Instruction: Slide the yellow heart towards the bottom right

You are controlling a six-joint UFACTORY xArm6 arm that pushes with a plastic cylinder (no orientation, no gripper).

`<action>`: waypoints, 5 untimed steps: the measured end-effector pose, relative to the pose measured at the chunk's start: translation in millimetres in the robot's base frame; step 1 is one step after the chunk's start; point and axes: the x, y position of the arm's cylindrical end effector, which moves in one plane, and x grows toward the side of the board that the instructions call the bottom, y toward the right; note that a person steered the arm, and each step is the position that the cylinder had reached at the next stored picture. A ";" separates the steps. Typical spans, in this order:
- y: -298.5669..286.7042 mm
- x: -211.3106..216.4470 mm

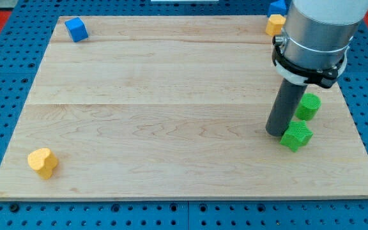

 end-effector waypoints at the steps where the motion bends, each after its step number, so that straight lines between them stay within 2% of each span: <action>1: 11.9 10.0; 2: 28.8 11.3; 3: -0.6 10.5; 5: -128.7 -13.5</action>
